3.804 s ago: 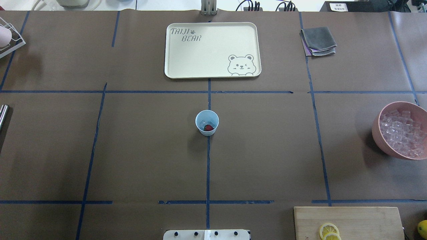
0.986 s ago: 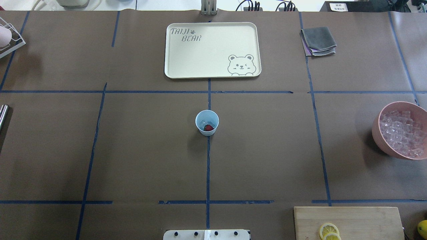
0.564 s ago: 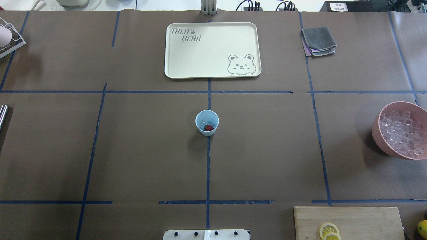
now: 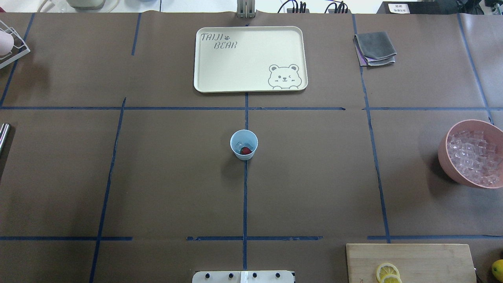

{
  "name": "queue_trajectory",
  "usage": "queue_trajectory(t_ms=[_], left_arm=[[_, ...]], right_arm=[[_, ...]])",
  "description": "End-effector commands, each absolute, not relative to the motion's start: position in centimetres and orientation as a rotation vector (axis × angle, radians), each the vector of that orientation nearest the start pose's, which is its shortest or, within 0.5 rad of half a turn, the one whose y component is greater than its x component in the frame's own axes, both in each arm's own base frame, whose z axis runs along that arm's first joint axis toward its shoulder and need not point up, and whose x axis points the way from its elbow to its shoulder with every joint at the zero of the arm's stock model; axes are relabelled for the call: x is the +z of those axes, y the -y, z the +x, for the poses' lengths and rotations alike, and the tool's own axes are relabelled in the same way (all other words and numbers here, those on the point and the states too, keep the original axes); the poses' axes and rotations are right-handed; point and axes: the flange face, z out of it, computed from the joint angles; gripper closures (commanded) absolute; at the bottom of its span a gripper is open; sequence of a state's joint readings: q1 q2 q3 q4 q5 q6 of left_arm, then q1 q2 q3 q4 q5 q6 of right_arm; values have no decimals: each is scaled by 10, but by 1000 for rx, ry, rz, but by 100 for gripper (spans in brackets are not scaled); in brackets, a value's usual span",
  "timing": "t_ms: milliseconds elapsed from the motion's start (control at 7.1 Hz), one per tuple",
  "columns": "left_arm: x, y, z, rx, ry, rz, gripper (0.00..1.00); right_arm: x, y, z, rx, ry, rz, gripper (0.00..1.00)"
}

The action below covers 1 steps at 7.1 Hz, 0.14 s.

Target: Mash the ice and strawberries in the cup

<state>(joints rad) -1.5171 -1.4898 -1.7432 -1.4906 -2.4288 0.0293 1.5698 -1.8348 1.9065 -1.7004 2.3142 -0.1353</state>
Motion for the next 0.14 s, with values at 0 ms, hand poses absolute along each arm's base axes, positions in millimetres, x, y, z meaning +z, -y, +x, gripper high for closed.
queue_trajectory(t_ms=[0], left_arm=[[608,461,-33,86,-858,10,0]], right_arm=[[614,384,60,-120,743,-16,0]])
